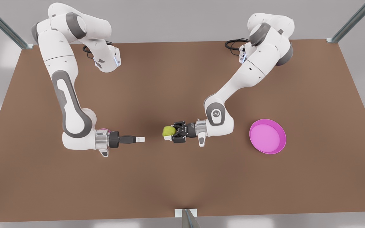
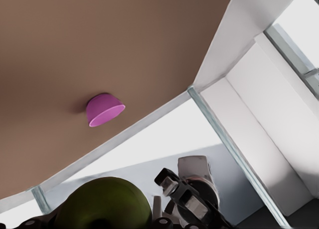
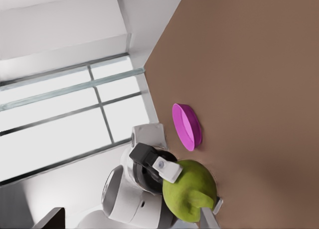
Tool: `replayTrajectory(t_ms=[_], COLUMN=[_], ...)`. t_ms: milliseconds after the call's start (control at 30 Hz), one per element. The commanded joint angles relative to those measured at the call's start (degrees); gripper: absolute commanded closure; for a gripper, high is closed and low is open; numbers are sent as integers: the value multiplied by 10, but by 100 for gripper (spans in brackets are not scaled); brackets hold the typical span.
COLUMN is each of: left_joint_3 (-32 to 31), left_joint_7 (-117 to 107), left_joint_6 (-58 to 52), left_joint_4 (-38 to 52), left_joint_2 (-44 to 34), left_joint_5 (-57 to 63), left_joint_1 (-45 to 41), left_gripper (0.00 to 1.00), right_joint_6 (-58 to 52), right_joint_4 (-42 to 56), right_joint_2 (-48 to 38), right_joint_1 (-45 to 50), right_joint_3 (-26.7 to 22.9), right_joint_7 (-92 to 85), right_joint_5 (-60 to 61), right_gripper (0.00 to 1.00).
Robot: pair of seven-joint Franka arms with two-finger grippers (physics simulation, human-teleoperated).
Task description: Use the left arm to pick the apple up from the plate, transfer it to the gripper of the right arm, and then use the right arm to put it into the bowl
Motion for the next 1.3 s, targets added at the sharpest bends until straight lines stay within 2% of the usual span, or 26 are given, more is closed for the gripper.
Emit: replayTrajectory(t_ms=[0, 100, 200, 500, 600, 1267], left_joint_3=[0, 0, 0, -9, -9, -8], left_joint_7=[-28, -30, -30, -82, -82, -83], left_joint_6=[-3, -2, -2, -5, -7, -8], left_joint_4=[10, 19, 29, 36, 36, 35], left_joint_2=[3, 9, 16, 40, 40, 40], left_joint_5=[-13, -13, -13, -32, -32, -31], left_joint_1=[-4, -13, -19, -19, -18, -18], left_gripper=[31, 32, 32, 31, 31, 31], right_joint_6=[9, 0, -5, -13, -19, 21], right_joint_4=[-19, -42, -41, -43, -59, -57], right_joint_2=[1, 0, 1, 20, 17, 51], right_joint_1=[-4, -5, -5, -1, -5, 20], right_joint_3=[9, 10, 10, 13, 31, 30], right_joint_7=[-390, -538, -608, -617, -617, -624], right_joint_5=[76, 117, 117, 116, 118, 125], right_gripper=[0, 0, 0, 0, 0, 0])
